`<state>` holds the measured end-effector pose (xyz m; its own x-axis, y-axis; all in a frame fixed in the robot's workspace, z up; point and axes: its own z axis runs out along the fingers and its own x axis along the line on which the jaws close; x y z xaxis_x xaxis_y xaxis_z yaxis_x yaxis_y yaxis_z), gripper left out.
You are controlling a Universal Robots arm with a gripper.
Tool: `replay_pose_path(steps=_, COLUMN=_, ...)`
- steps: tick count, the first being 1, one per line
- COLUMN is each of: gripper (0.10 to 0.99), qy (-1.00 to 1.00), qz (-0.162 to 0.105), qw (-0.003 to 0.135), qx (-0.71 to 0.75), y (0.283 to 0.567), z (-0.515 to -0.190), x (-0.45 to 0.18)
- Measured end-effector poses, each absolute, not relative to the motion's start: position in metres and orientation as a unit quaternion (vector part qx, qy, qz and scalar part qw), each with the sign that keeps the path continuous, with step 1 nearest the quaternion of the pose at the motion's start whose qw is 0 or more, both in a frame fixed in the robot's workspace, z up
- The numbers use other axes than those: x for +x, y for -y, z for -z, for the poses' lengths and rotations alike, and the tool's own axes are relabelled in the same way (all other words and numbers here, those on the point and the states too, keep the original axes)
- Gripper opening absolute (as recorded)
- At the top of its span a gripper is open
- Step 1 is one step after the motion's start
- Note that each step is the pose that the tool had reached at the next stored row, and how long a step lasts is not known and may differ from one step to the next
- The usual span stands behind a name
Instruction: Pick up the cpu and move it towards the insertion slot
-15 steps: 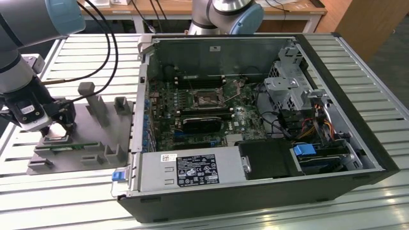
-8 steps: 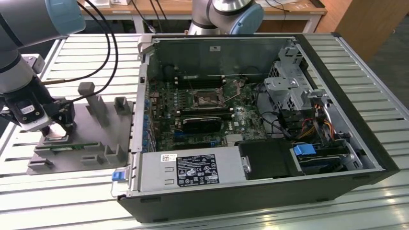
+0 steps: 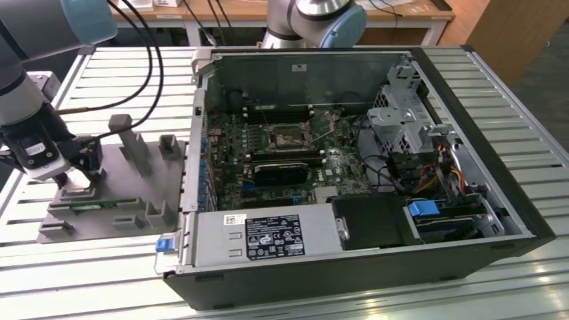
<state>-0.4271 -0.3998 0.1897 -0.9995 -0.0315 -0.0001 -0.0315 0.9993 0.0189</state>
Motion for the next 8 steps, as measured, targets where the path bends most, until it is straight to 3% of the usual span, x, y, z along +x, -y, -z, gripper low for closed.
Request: replay_pose_path(steps=8, gripper=0.541, qy=1.000, qz=0.009, qw=0.000, qx=0.016, y=0.400, z=-0.205, x=-0.427)
